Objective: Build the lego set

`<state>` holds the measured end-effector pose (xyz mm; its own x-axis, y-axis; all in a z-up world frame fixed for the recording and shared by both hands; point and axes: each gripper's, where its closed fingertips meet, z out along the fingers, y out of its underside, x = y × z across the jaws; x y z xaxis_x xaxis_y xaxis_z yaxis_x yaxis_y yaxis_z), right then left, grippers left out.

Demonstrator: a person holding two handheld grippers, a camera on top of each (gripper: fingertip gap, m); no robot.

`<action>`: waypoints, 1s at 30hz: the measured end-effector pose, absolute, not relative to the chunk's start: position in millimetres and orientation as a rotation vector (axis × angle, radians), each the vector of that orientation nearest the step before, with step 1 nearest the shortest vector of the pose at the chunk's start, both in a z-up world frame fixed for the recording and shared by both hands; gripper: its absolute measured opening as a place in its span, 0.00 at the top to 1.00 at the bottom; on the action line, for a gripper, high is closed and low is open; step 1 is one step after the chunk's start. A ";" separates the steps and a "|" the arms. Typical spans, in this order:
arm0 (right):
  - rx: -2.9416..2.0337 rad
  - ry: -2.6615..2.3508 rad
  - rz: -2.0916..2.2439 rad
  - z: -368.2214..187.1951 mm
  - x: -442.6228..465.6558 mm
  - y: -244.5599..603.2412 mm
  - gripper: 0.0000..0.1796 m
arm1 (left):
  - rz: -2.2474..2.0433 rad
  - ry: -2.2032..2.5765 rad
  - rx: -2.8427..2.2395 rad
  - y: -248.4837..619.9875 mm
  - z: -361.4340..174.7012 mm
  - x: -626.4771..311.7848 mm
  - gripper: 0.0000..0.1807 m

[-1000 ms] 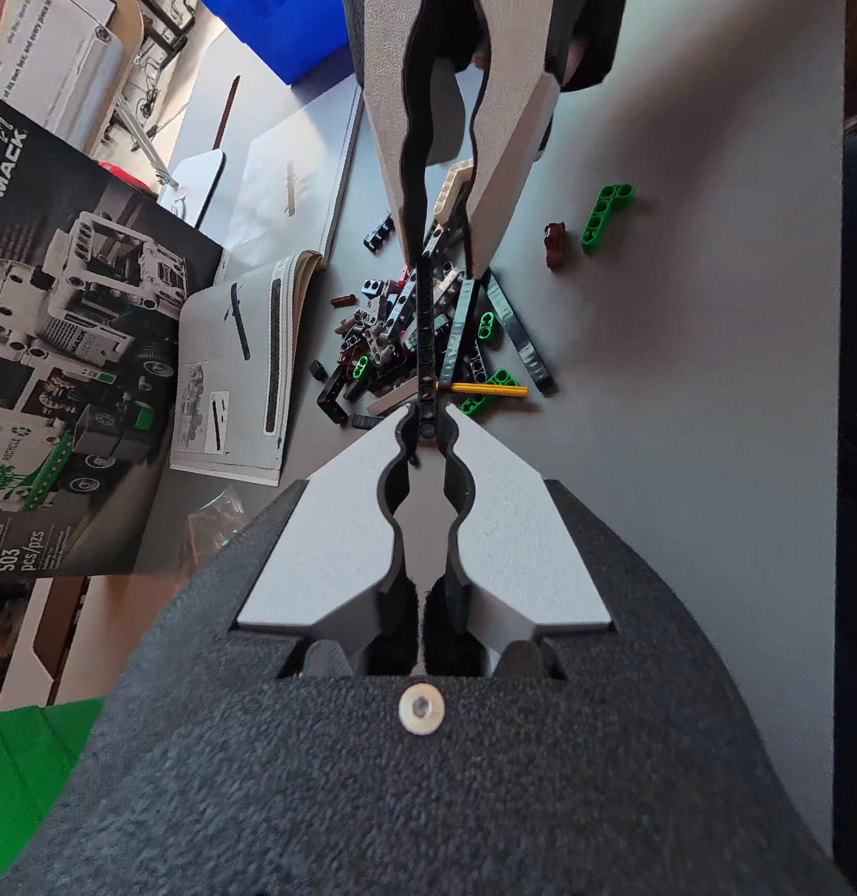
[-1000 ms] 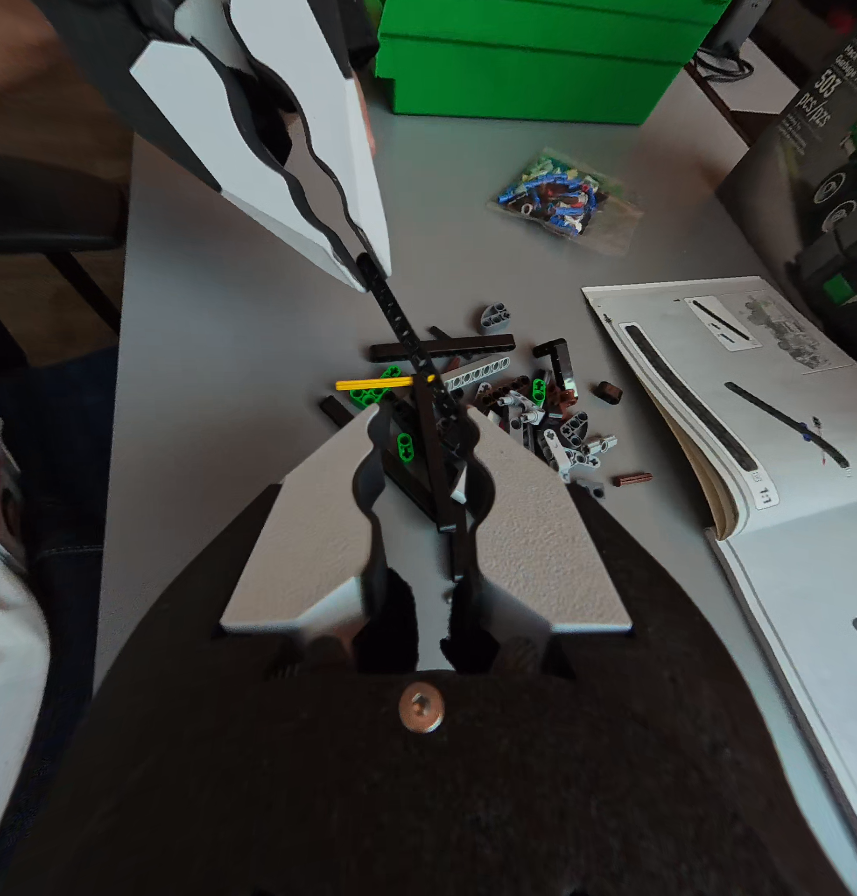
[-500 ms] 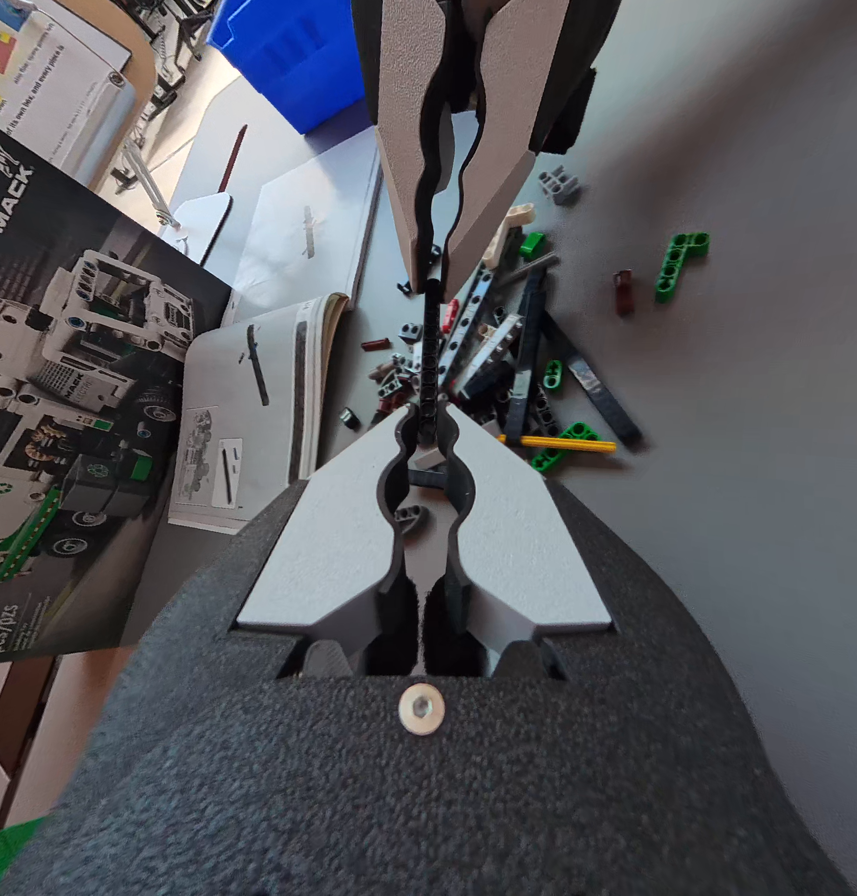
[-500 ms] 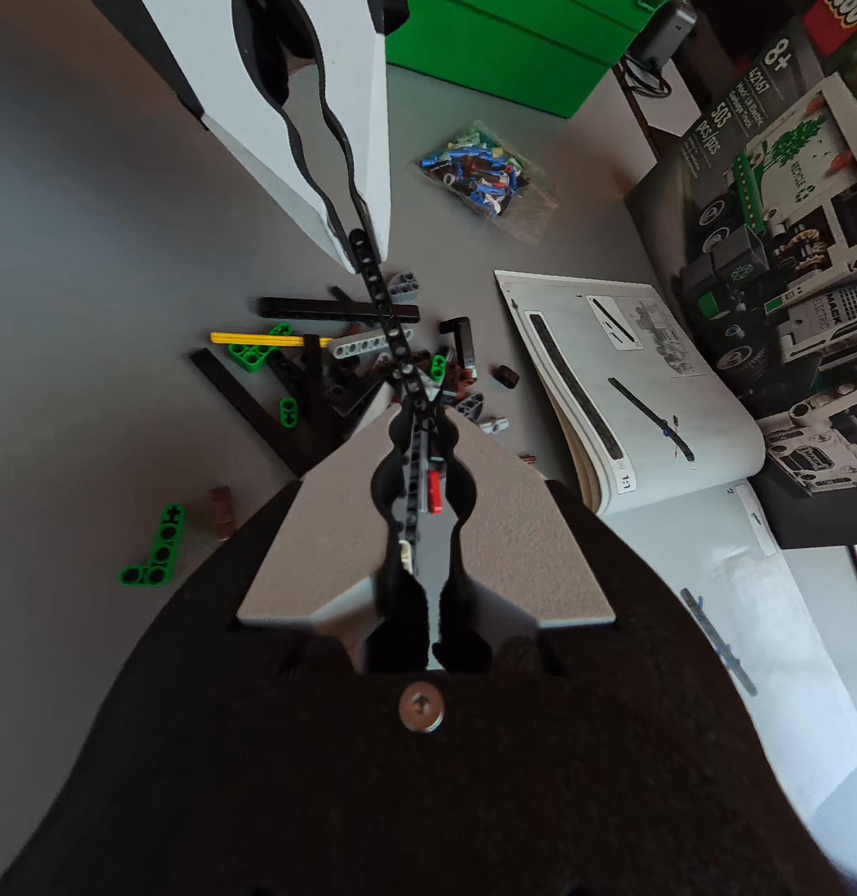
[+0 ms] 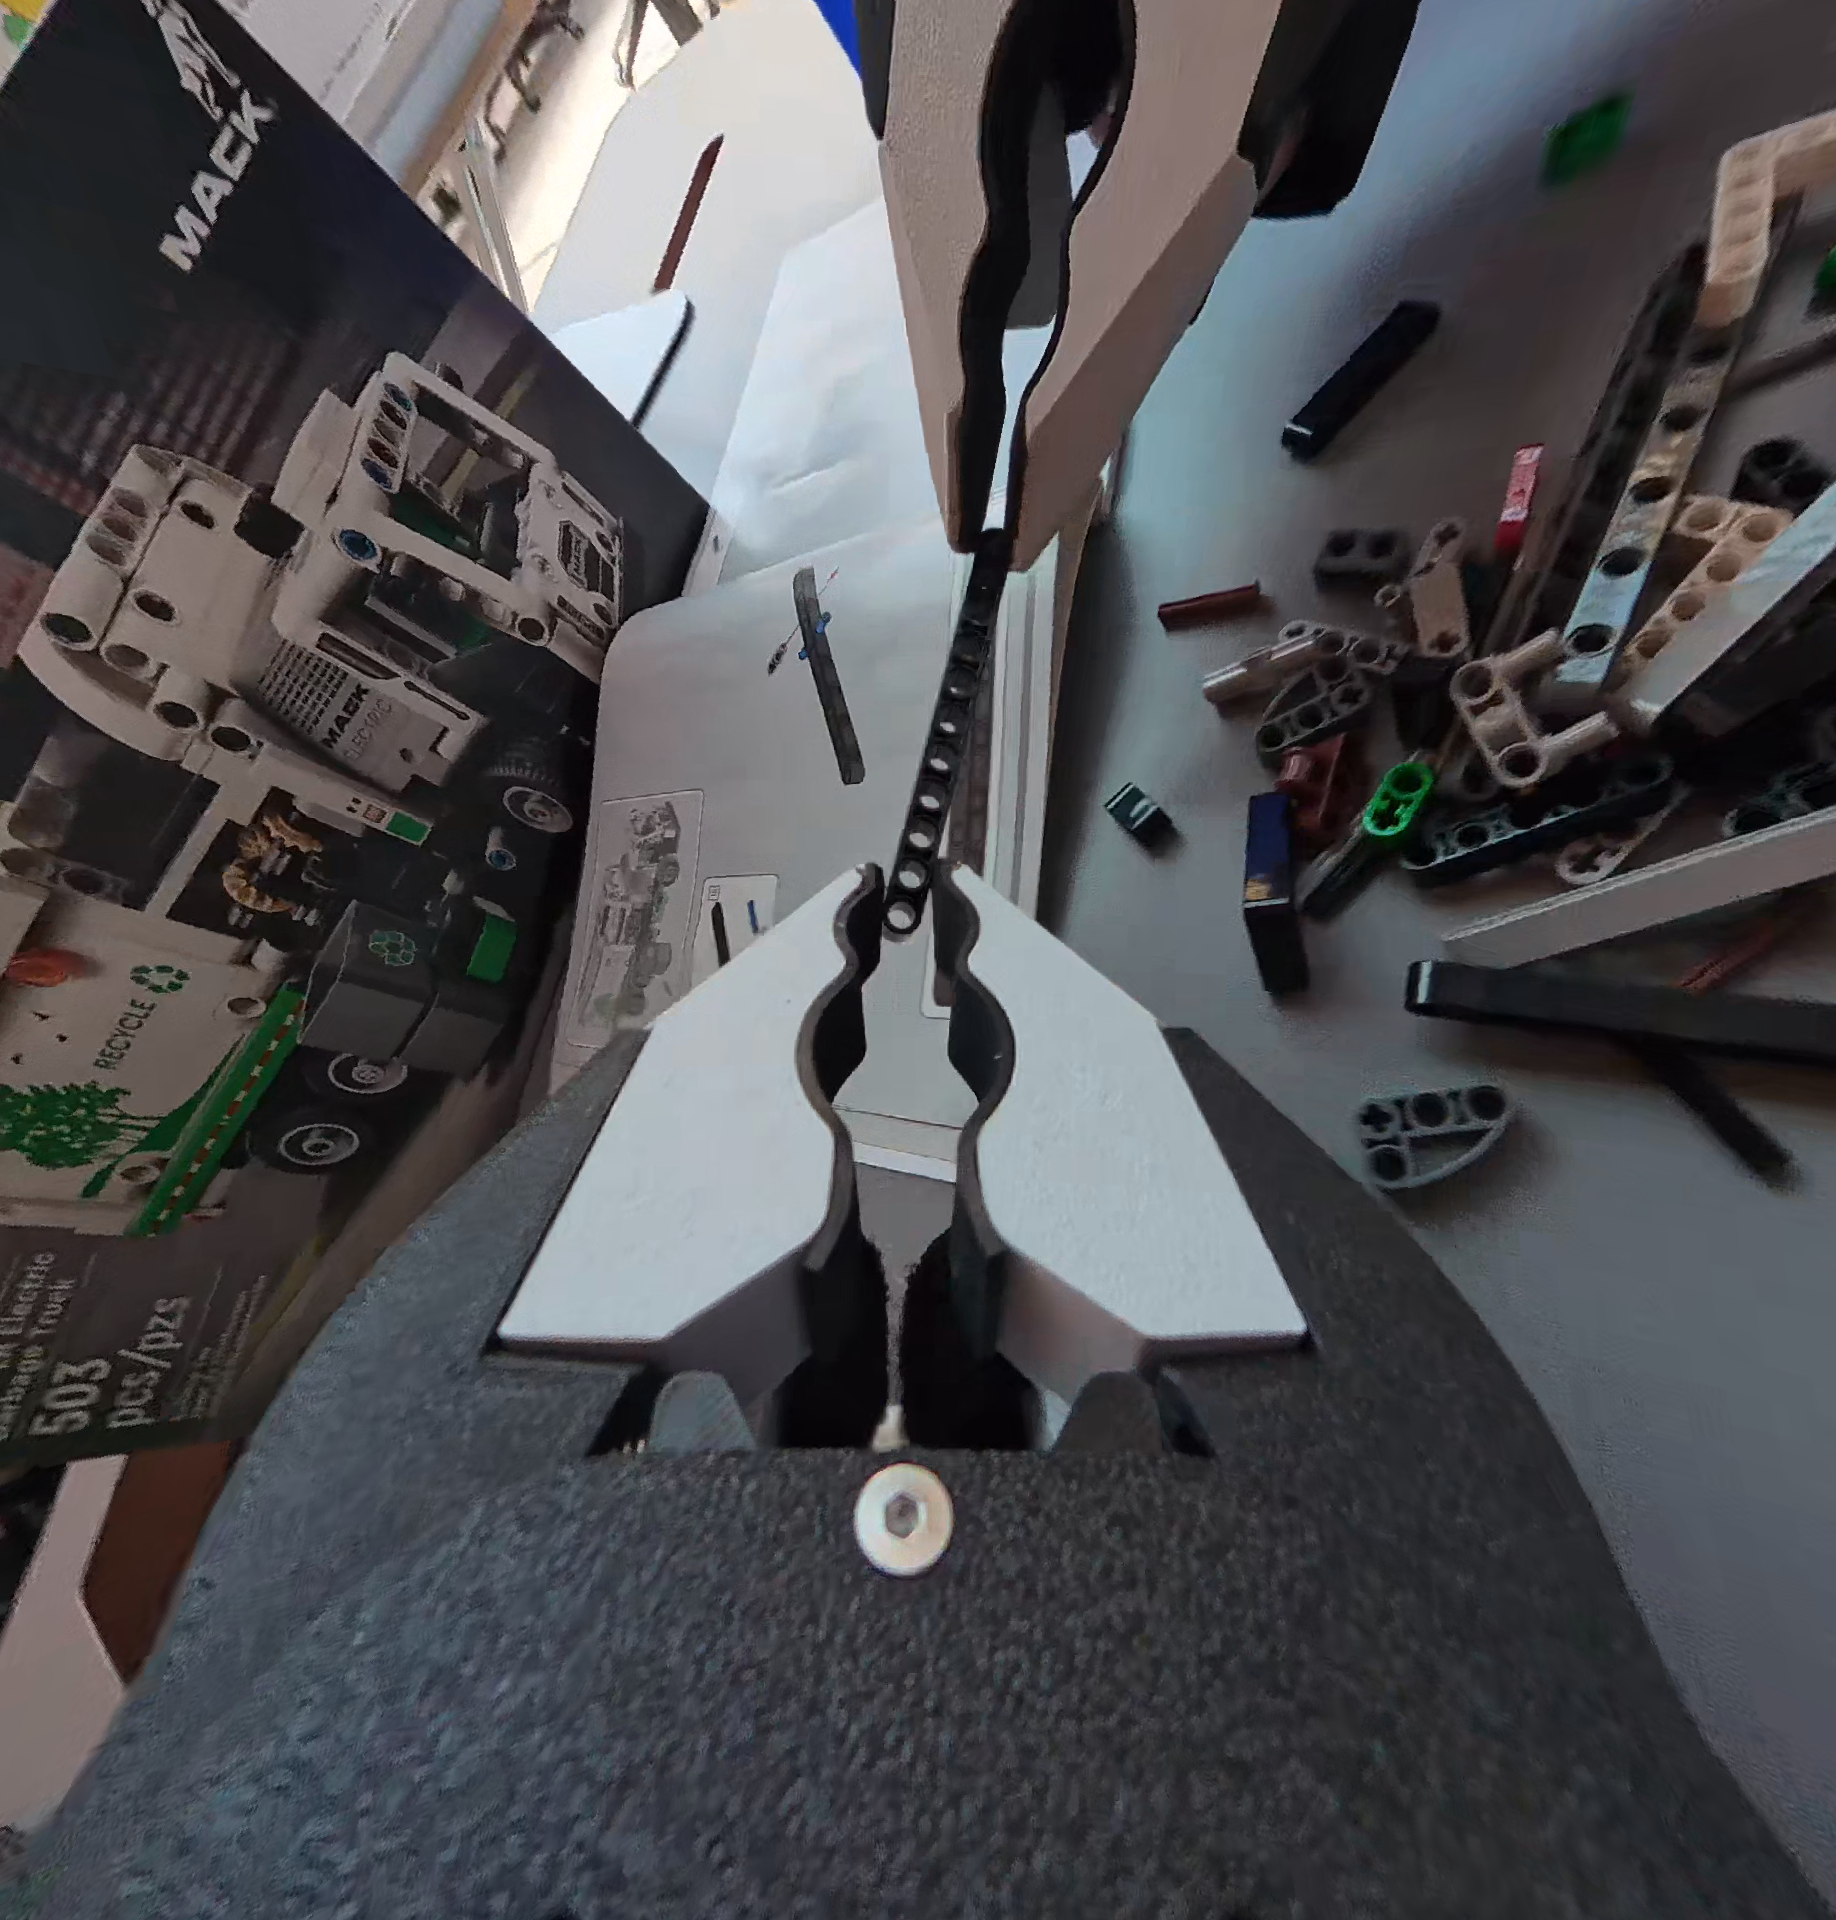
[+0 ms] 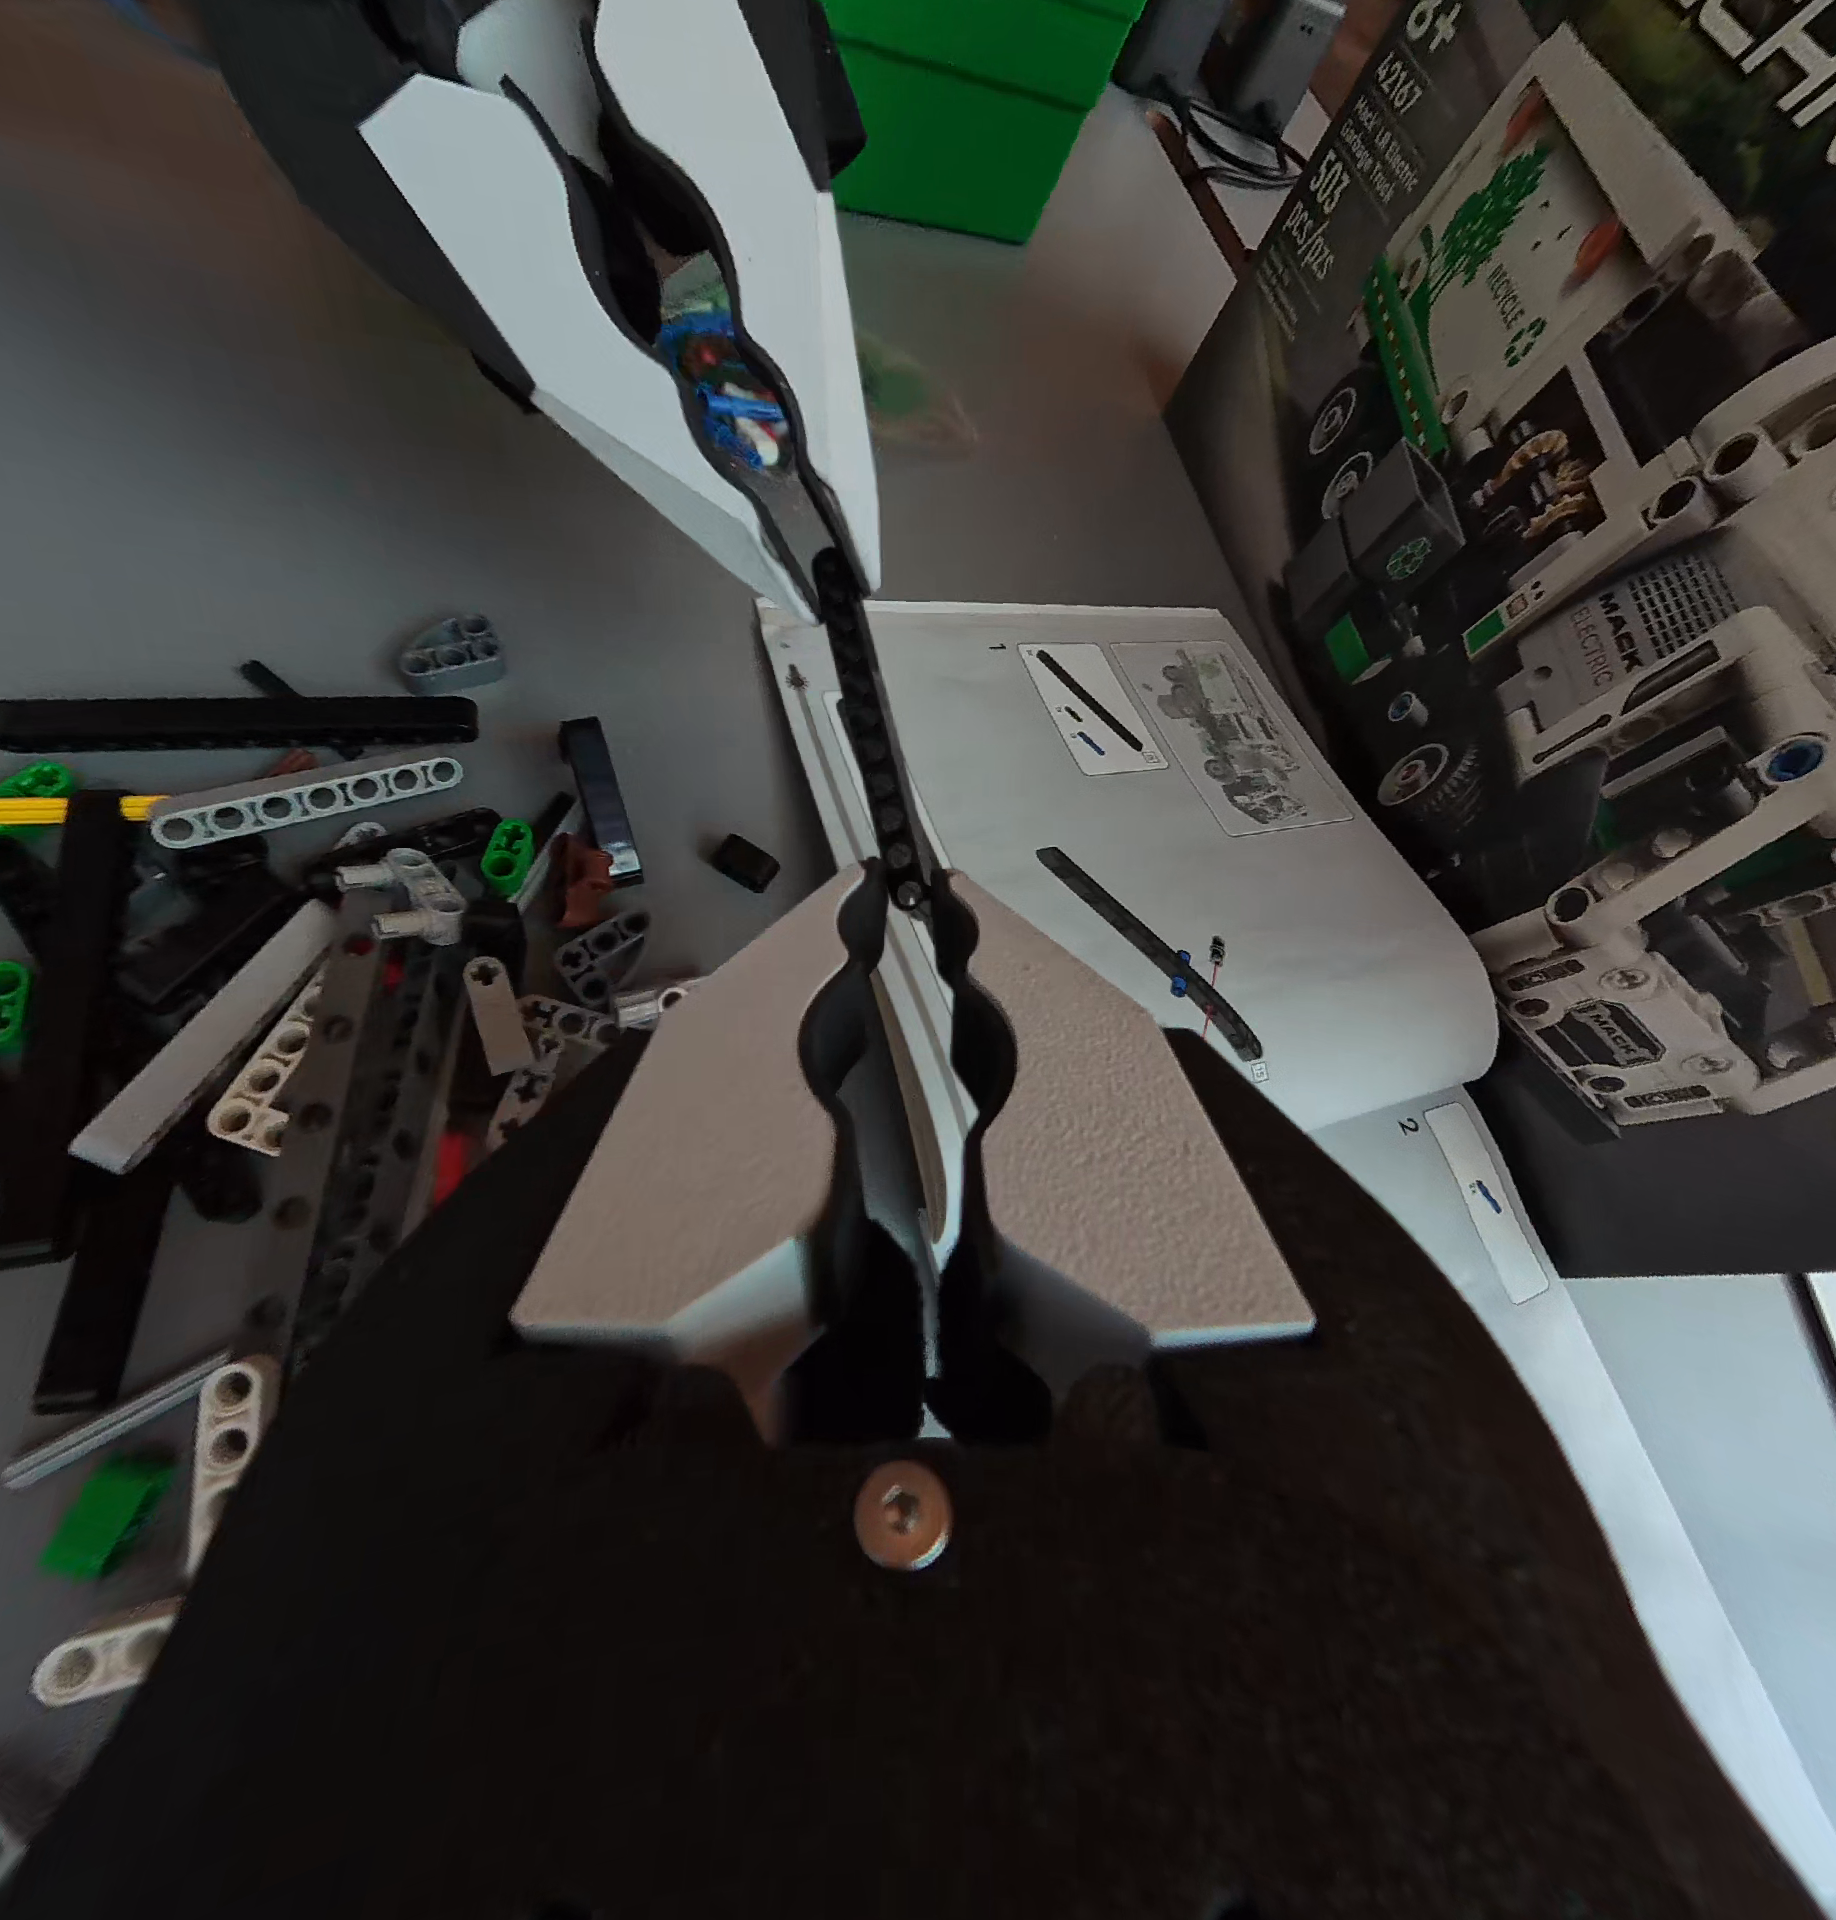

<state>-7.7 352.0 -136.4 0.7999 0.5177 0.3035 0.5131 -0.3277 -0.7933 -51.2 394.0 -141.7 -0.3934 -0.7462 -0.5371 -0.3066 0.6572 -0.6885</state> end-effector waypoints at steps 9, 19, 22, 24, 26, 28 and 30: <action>-1.959 -0.748 -0.048 -143.2 -0.1 342.8 0.95 | -0.265 1.819 -0.396 384.7 -138.2 -46.5 0.96; -1.981 -0.531 0.391 -138.6 2.1 332.8 0.87 | -0.274 1.734 -0.428 391.8 -125.2 -54.7 0.96; -1.970 -0.536 0.379 -136.2 1.6 331.8 0.89 | -0.279 1.764 -0.445 391.1 -130.1 -56.9 0.96; -1.964 -0.540 0.342 -135.8 3.8 331.9 0.91 | -0.268 1.753 -0.526 395.7 -124.7 -61.2 0.96; -1.953 -0.534 0.325 -134.1 5.5 331.5 0.91 | -0.327 1.772 -0.713 399.7 -116.7 -74.7 0.96; -1.953 -0.535 0.363 -131.9 2.8 328.2 0.92 | -0.467 1.884 -1.021 393.9 -128.5 -102.3 0.96; -1.956 -0.567 0.418 -130.1 -4.9 322.4 0.92 | -0.560 1.931 -1.344 386.2 -146.3 -136.5 0.96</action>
<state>-4.9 322.4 -130.1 0.8291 0.5574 -0.0432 0.2060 -0.3763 -0.9033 -136.5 386.2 -146.3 -0.2091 -0.9298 -0.3030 -0.6230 0.3655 -0.6916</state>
